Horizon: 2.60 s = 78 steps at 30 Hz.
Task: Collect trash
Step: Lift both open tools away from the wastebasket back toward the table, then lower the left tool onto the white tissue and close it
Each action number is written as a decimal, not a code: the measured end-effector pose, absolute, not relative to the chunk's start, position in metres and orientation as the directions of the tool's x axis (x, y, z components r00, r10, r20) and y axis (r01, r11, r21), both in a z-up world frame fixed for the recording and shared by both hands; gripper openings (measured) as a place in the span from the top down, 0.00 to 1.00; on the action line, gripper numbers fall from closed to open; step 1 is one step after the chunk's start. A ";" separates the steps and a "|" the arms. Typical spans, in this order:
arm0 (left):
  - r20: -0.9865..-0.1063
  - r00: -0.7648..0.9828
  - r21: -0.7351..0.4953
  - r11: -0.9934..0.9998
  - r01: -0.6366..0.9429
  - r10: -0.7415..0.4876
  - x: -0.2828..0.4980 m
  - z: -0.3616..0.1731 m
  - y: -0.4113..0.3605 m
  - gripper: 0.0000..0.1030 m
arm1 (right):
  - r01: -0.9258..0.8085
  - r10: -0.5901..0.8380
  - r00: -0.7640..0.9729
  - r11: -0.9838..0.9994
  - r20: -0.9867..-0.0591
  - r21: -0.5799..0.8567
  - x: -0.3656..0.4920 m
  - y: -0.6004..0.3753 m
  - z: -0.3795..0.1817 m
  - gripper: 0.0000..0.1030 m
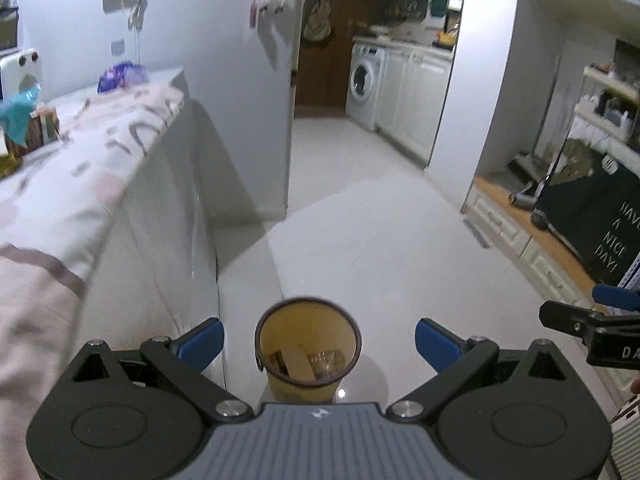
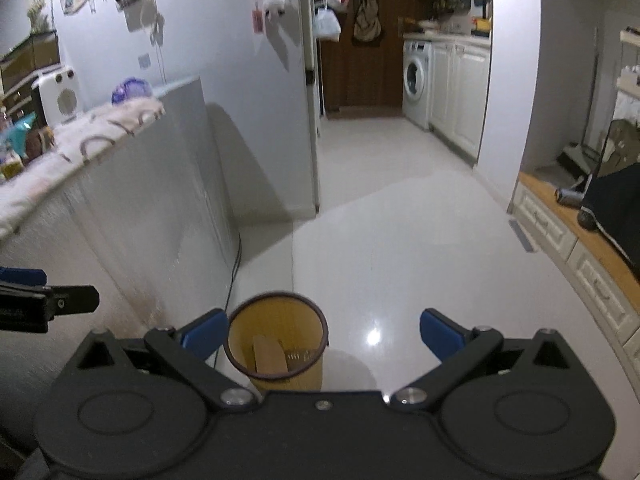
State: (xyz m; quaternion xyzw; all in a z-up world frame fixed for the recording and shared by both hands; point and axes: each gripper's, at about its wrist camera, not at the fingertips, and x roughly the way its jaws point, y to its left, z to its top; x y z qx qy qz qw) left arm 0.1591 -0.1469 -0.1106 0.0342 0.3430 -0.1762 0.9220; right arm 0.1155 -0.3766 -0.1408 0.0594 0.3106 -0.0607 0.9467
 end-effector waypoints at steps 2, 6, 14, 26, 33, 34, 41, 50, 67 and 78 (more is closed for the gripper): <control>-0.613 0.727 -0.049 0.934 0.355 -0.308 0.148 -0.097 -0.142 0.02 | 0.155 -0.083 0.819 0.985 -0.567 0.079 0.105 -0.373 -0.128 0.00; -0.556 0.769 -0.042 0.935 0.351 -0.314 0.129 -0.074 -0.130 0.02 | 0.144 -0.085 0.858 0.986 -0.507 0.080 0.087 -0.363 -0.104 0.00; -0.457 0.845 -0.022 0.953 0.302 -0.278 0.103 -0.034 -0.089 0.00 | 0.086 -0.043 0.918 0.992 -0.395 0.091 0.071 -0.335 -0.068 0.00; -0.385 0.916 0.036 0.989 0.140 -0.116 0.102 -0.005 0.000 0.00 | -0.044 0.074 0.943 0.994 -0.326 0.100 0.095 -0.267 -0.045 0.00; -0.380 0.925 0.052 0.999 0.014 0.007 0.117 0.001 0.064 0.00 | -0.117 0.142 0.944 0.988 -0.297 0.103 0.120 -0.224 -0.039 0.00; -0.382 0.924 0.058 0.998 -0.004 0.026 0.119 0.001 0.073 0.00 | -0.131 0.158 0.942 0.986 -0.295 0.108 0.125 -0.217 -0.039 0.00; -0.415 0.900 0.072 0.991 -0.109 0.129 0.148 -0.001 0.130 0.00 | -0.215 0.241 0.928 0.969 -0.285 0.118 0.156 -0.176 -0.037 0.00; -0.538 0.837 -0.157 0.964 -0.213 0.097 0.208 -0.017 0.206 0.00 | -0.287 0.310 0.900 0.950 -0.306 0.119 0.191 -0.142 -0.033 0.00; -0.571 0.819 -0.242 0.940 -0.242 0.064 0.265 -0.056 0.226 0.32 | -0.572 0.539 0.750 0.819 -0.384 0.033 0.298 -0.048 -0.018 0.21; -0.516 0.857 -0.337 0.923 -0.187 -0.015 0.265 -0.063 0.235 0.44 | -0.645 0.551 0.634 0.764 -0.542 0.023 0.396 0.029 -0.047 0.40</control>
